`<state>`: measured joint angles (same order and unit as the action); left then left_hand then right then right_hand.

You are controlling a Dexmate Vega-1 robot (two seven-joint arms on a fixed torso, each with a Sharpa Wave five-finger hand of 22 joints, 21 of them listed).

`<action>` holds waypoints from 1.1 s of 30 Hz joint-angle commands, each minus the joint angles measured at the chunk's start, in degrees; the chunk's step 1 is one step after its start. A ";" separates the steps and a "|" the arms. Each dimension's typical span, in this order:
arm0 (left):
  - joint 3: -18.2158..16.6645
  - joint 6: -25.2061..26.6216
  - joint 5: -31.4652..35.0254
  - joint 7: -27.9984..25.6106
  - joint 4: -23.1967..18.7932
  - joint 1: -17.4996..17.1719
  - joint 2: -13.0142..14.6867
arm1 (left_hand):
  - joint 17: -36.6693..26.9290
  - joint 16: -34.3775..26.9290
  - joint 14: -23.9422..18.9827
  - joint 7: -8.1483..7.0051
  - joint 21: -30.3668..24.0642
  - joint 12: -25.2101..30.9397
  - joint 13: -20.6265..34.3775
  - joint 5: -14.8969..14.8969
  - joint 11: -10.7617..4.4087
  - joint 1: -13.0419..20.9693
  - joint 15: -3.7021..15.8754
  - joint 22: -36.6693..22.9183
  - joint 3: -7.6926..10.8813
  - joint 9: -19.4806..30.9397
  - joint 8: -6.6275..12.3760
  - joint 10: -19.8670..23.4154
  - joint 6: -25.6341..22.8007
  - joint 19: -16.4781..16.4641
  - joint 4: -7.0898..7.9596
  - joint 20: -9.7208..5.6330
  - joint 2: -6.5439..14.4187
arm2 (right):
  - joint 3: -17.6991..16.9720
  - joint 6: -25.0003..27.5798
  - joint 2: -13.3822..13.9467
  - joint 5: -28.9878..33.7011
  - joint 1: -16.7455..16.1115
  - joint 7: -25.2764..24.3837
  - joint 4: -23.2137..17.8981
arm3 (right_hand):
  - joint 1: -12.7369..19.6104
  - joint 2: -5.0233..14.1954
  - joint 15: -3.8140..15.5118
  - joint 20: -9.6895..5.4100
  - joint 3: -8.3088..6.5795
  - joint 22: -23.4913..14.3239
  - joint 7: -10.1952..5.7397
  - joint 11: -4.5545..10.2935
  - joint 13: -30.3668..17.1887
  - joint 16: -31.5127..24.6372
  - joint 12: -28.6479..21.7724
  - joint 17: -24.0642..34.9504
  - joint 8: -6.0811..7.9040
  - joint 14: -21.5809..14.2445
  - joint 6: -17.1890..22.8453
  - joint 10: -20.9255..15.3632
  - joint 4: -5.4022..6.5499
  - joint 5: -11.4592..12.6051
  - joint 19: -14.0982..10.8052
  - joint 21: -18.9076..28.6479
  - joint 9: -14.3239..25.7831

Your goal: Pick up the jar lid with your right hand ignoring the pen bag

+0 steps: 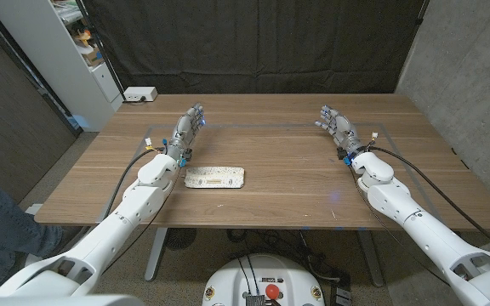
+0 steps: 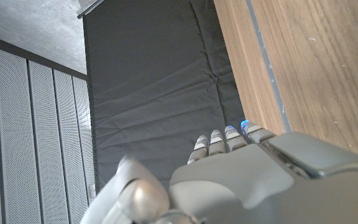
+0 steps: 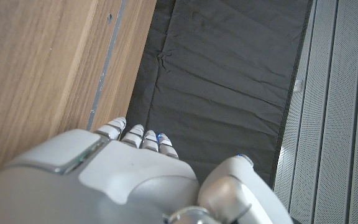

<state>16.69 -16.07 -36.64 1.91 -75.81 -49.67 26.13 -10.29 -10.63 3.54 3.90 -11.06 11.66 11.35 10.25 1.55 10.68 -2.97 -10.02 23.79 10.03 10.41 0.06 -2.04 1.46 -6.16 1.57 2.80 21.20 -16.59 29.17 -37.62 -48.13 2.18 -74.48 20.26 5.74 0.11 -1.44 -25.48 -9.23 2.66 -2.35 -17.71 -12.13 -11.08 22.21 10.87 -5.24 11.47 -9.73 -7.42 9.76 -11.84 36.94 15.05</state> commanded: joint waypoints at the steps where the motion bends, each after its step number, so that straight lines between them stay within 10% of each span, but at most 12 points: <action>1: -10.70 7.39 13.47 7.59 -1.62 -2.39 -8.93 | -0.10 -0.18 -0.15 0.56 -0.24 0.39 0.13 0.35 0.51 0.57 -0.47 -0.24 0.43 0.10 0.46 0.13 -0.21 -0.07 0.01 0.26 0.25 | -0.88 0.32 -0.36 -0.43 0.04 1.01 0.34 | 0.34 0.09 -0.03 -0.05 -0.26 -0.09 -0.12 -0.07 -0.12 -0.36 -0.29 0.20 0.35 -0.36 0.44 -0.48 0.10 0.32 -0.45 0.17 0.05; 14: -16.94 9.62 20.88 12.24 -2.06 -2.54 -15.50 | -0.11 -0.15 -0.17 0.66 -0.20 0.37 0.02 0.34 0.73 0.63 -0.67 -0.25 0.42 0.08 0.39 0.15 -0.33 0.09 0.00 0.54 0.45 | -1.22 0.11 -0.44 -0.30 0.08 1.65 0.91 | 0.37 0.26 -0.06 0.00 -0.09 -0.10 -0.16 -0.12 0.21 -0.42 -0.30 -0.04 0.38 -0.54 0.53 -0.64 0.13 0.31 -0.65 -0.16 -0.21; 33: -19.88 10.60 24.22 15.64 -1.21 -1.48 -18.06 | -0.11 -0.14 -0.25 0.60 -0.12 0.38 -0.08 0.33 0.63 0.78 -0.61 -0.26 0.47 0.07 0.30 0.23 -0.42 0.50 -0.02 0.85 0.82 | -2.26 -0.22 2.33 1.49 -3.05 -0.05 -4.40 | 0.48 0.49 -0.19 0.23 0.19 -0.11 -0.28 -0.18 0.76 -0.52 -0.37 -0.48 0.47 -0.85 0.75 -1.04 0.12 0.30 -1.08 -0.72 -0.66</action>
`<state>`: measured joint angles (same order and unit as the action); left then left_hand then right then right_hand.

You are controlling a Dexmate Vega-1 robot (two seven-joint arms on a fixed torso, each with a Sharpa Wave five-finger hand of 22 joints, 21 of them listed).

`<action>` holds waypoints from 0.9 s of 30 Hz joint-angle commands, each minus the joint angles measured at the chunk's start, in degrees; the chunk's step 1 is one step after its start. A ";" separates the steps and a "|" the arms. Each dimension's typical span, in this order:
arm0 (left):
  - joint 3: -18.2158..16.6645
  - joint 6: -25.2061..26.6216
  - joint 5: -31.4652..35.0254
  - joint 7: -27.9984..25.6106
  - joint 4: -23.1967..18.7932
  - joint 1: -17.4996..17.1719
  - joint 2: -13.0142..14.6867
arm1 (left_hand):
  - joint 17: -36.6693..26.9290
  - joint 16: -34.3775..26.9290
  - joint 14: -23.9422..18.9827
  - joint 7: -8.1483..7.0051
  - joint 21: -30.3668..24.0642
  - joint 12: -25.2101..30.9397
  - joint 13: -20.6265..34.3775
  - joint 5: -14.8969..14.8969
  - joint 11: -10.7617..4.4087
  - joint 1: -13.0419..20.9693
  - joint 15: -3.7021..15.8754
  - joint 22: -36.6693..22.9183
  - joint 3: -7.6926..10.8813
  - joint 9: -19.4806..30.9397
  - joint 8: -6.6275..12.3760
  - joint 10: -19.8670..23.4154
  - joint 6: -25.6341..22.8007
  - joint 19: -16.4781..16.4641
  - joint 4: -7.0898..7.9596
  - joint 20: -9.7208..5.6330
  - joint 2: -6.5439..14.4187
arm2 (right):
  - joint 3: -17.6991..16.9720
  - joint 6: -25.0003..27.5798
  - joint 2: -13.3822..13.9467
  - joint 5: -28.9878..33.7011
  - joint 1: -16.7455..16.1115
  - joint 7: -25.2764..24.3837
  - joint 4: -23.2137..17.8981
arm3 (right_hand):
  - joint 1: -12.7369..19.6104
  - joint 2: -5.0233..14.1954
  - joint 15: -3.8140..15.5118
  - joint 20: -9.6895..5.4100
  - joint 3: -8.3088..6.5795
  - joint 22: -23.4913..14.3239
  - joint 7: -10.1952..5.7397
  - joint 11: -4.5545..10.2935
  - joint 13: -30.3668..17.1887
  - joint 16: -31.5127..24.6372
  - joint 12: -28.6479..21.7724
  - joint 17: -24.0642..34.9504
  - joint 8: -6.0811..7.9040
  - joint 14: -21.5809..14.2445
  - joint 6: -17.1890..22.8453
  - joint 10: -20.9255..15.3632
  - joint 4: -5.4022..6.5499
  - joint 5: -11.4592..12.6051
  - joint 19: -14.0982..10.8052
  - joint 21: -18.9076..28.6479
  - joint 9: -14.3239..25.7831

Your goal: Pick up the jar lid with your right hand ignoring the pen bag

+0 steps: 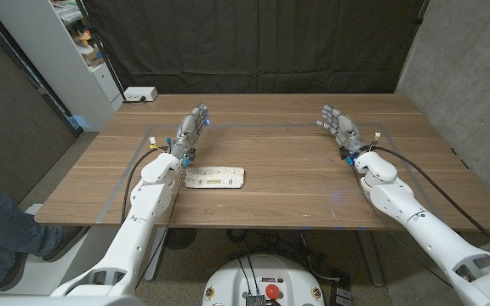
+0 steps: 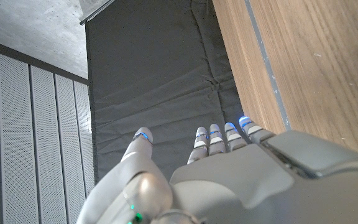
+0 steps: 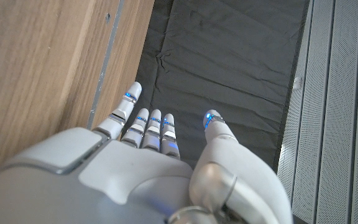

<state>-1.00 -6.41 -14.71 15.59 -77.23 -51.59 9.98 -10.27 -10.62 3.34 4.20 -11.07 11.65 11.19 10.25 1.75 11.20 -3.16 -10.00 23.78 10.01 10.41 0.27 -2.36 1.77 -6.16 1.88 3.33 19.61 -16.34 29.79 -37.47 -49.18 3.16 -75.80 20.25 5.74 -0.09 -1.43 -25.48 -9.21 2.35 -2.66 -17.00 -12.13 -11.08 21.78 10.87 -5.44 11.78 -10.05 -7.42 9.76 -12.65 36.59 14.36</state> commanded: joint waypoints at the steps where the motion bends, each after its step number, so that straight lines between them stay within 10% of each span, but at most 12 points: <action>1: -2.26 1.09 2.39 2.02 0.09 0.43 -1.93 | -0.12 -0.13 -0.04 0.25 -0.12 0.40 0.07 0.32 0.37 0.26 -0.37 -0.28 0.48 0.08 0.30 0.04 -0.12 0.19 -0.02 0.53 0.31 | -0.89 -0.11 1.84 1.16 -2.38 -1.50 -3.75 | 0.49 0.49 0.04 0.23 0.20 -0.12 0.01 0.17 0.08 -0.52 -0.37 -0.07 0.47 -0.64 0.45 -0.74 0.13 0.31 -0.28 -0.40 0.01; 27: -3.47 3.89 3.66 3.14 -3.53 -0.87 -1.59 | -0.12 -0.09 0.01 0.35 -0.07 0.34 0.02 0.30 0.55 0.34 -0.55 -0.30 0.50 0.08 0.25 -0.06 -0.16 0.56 -0.01 1.04 0.58 | -3.41 -2.38 4.63 3.46 -8.40 -4.82 -10.07 | 0.97 0.67 0.02 0.45 0.42 -0.14 -0.31 0.51 0.73 -0.42 -0.23 -0.73 0.44 -0.62 0.37 -0.59 -0.14 0.35 -0.36 -1.27 -0.51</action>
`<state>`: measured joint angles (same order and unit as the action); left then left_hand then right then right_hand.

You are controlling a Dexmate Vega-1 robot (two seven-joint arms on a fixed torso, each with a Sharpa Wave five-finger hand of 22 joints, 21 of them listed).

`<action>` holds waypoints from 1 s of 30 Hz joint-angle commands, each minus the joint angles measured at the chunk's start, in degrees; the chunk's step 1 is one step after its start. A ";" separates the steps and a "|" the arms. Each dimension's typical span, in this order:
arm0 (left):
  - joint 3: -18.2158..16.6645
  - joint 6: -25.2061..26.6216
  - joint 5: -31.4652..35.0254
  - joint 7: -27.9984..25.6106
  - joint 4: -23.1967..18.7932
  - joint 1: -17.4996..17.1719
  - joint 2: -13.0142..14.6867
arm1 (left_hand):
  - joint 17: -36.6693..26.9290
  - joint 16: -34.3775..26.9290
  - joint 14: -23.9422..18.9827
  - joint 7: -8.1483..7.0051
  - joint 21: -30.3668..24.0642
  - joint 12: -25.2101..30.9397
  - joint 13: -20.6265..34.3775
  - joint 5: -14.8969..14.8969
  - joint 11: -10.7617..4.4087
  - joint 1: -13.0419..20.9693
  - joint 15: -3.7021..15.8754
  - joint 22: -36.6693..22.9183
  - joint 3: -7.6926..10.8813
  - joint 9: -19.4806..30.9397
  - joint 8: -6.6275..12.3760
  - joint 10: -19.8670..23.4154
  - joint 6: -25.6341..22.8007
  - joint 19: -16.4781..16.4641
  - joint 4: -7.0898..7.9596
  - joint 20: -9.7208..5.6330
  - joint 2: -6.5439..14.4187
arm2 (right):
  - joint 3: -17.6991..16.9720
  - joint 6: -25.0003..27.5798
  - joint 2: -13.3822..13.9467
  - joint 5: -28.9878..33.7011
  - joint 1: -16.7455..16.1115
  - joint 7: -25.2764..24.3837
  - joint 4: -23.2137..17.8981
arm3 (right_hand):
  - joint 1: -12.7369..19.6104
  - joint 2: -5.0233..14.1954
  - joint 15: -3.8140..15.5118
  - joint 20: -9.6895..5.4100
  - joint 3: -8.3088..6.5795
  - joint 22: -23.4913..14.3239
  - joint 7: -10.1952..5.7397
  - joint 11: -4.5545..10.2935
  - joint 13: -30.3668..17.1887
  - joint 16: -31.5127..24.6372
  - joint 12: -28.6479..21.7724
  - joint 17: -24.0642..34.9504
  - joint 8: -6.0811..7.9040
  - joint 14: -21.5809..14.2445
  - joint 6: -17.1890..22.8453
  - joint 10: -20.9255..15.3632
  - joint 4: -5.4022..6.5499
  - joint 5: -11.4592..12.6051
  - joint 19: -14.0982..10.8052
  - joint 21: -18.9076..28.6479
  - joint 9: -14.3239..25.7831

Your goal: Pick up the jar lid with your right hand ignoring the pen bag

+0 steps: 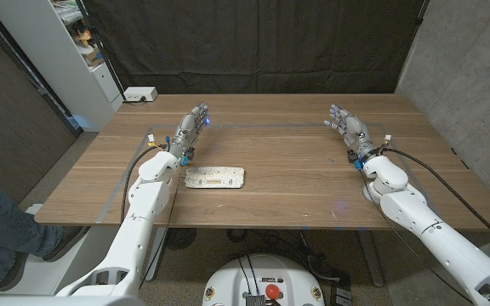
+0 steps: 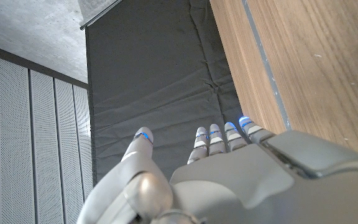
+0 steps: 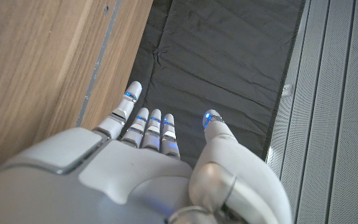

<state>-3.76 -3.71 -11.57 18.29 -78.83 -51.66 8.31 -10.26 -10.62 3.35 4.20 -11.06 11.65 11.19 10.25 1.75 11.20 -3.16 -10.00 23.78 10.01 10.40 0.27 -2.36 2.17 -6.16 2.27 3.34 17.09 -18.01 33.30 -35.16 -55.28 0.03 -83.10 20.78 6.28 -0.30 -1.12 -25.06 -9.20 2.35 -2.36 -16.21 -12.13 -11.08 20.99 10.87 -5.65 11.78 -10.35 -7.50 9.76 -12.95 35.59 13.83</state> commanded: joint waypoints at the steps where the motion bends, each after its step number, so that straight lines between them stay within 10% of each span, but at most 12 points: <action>1: -0.76 1.26 0.55 0.49 -2.03 -0.83 0.13 | -0.14 -0.10 0.00 0.33 -0.06 0.36 0.01 0.30 0.51 0.35 -0.57 -0.31 0.51 0.08 0.25 0.00 -0.15 0.20 -0.01 0.64 0.60 | -0.97 -0.61 1.22 1.14 -2.51 -1.81 -3.04 | 0.48 0.15 0.22 0.12 0.00 -0.14 -0.35 0.23 -0.03 -0.41 -0.23 0.03 0.45 -0.42 0.38 -0.31 -0.09 0.35 -0.07 -0.31 -0.01; 30: -0.82 1.27 0.95 1.21 -1.23 0.20 0.25 | -0.13 -0.12 -0.09 0.21 -0.03 0.37 -0.03 0.25 0.43 0.44 -0.55 -0.32 0.51 0.08 0.27 0.05 -0.34 0.64 -0.03 1.05 0.82 | -3.84 -2.72 4.33 5.08 -8.51 -4.84 -6.74 | 0.64 0.11 0.11 0.91 0.54 -0.16 -1.39 0.98 0.74 -0.56 -0.27 -0.70 0.37 -0.90 0.08 -0.47 -0.15 0.32 0.67 -1.75 -0.60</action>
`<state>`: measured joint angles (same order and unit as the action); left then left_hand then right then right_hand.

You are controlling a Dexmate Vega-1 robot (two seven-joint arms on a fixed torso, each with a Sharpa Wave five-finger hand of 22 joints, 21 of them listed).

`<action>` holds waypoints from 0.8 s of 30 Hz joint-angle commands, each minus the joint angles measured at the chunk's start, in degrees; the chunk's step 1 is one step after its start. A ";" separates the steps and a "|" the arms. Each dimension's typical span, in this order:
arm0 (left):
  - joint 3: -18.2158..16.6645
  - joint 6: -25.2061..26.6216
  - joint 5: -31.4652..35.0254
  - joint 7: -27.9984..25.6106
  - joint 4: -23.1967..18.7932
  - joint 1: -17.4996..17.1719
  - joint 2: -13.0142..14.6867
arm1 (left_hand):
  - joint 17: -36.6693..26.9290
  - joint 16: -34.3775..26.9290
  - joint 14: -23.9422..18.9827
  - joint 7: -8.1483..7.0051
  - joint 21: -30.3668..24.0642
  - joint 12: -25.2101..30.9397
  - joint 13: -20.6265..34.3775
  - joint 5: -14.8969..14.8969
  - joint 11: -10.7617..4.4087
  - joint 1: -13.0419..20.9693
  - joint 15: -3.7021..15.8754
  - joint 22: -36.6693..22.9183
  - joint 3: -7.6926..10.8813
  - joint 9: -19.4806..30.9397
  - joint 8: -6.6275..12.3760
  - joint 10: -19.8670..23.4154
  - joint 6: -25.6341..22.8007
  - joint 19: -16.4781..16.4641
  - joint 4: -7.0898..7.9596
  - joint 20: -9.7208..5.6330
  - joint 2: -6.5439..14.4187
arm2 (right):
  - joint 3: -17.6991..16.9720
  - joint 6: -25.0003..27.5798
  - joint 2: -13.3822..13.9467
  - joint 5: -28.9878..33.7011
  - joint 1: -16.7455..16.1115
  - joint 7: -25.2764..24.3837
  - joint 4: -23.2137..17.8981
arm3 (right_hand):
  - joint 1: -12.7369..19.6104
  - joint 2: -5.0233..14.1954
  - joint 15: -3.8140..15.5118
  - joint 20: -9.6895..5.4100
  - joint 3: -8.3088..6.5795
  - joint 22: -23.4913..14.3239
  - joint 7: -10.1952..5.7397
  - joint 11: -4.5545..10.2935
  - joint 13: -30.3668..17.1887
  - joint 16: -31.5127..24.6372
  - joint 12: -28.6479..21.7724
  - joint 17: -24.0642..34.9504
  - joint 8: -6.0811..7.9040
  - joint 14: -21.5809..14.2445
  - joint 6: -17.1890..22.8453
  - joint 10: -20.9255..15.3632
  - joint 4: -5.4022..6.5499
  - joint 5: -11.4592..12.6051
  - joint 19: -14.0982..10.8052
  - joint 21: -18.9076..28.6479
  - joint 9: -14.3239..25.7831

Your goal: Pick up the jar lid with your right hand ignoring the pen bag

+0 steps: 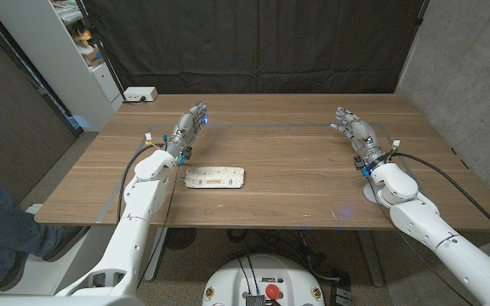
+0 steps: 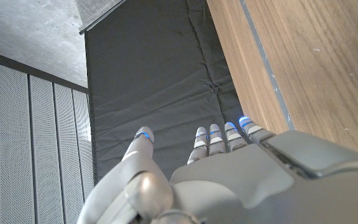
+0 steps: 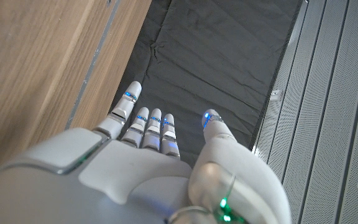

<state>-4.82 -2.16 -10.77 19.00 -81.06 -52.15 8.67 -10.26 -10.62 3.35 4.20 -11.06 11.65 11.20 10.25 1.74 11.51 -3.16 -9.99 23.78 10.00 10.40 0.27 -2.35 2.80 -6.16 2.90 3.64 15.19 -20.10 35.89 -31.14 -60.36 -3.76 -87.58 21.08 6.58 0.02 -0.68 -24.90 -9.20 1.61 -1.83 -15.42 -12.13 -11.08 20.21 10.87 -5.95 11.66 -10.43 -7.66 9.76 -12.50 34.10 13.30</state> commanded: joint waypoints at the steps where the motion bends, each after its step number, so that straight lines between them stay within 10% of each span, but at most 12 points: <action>1: 0.28 -0.25 0.20 0.46 1.03 0.71 -0.10 | -0.14 -0.12 -0.09 0.19 -0.04 0.38 -0.04 0.25 0.41 0.14 -0.51 -0.32 0.51 0.09 0.26 0.07 -0.32 0.01 -0.03 0.41 0.52 | -2.06 -0.73 1.87 1.18 -3.62 -1.07 -2.36 | 0.36 -0.20 -0.20 0.55 0.41 -0.17 -0.72 0.47 -0.02 -0.55 -0.27 0.03 0.37 -0.59 0.18 -0.41 -0.01 0.32 0.34 -0.37 -0.09; 24: 0.87 -0.46 0.38 0.74 2.39 1.62 -0.03 | -0.13 -0.18 -0.35 0.12 -0.01 0.48 -0.05 0.23 0.43 0.22 -0.42 -0.33 0.51 0.10 0.32 0.38 -0.60 0.36 -0.06 0.77 0.64 | -5.14 -0.09 5.79 6.62 -8.59 -4.39 -7.05 | 0.44 -0.61 -0.76 2.88 1.33 -0.19 -3.03 0.85 1.04 -0.36 -0.33 -1.24 0.70 -0.51 0.86 -0.65 -0.12 0.34 3.55 -3.43 -0.80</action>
<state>-4.19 -2.38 -10.46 19.52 -79.26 -50.87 8.58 -10.25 -10.61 3.23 3.98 -11.06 11.69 11.21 10.25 1.95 11.73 -3.28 -9.99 23.78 10.00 10.40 0.47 -2.58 3.10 -6.16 3.19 3.86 11.45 -20.73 39.51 -27.95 -66.52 -6.32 -92.24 21.25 6.40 -0.29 2.16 -23.95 -9.19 -0.94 -1.32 -14.36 -12.13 -11.08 18.91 11.31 -6.26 12.39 -10.95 -7.65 9.75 -9.24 30.93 12.50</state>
